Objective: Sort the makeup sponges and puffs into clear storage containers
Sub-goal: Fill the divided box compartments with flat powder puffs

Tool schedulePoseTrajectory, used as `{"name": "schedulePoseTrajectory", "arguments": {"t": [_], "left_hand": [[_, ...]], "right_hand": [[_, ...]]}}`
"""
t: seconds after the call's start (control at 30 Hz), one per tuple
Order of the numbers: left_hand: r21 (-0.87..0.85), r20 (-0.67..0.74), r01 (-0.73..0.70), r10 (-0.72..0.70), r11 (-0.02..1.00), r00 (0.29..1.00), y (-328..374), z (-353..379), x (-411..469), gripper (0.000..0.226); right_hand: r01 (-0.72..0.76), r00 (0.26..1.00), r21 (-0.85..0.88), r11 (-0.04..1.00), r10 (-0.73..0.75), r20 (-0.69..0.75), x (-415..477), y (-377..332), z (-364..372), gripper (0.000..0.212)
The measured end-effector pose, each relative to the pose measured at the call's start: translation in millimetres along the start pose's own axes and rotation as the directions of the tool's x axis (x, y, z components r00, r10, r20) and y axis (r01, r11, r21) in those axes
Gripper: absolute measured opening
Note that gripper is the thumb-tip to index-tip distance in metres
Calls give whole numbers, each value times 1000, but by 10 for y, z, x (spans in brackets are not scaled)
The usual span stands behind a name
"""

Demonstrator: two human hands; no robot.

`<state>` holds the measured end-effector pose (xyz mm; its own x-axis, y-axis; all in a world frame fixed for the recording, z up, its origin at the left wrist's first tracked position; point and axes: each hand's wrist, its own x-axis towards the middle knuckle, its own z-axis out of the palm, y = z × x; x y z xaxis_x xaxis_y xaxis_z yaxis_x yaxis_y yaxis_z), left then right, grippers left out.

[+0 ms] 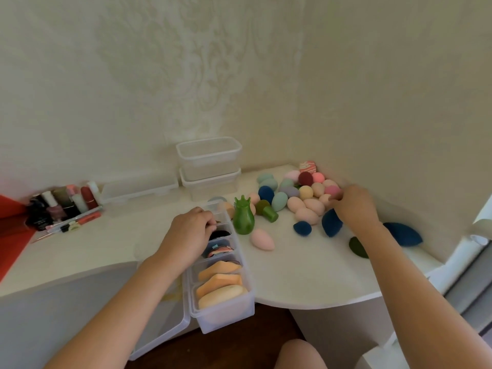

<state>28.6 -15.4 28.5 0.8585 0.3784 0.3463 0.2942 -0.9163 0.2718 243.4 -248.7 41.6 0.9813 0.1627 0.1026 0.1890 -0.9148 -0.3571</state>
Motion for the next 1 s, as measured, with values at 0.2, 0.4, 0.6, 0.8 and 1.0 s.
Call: {"name": "schedulePoseTrajectory", "arguments": {"t": [0.2,0.4,0.6,0.8,1.0], "left_hand": [[28,8,10,-10,1000,1000,7,-10,-5,16],[19,23,24,-25,1000,999,-8,4,7,17],[-103,18,96,-95,990,995,8,7,-6,30],[-118,53,132,-127,984,991,3,8,21,31],[-79,42,124,-121,989,992,-16,21,3,25]], "right_hand": [[53,994,220,974,-29,-108,3,24,-17,15],[439,861,399,805,-249,-444,-189,-180,-215,23],[674,739,360,645,-573,-355,-516,-830,-342,28],[817,552,252,519,-830,-82,-777,-1476,6,18],[799,579,161,579,-814,54,-764,-1645,221,20]]}}
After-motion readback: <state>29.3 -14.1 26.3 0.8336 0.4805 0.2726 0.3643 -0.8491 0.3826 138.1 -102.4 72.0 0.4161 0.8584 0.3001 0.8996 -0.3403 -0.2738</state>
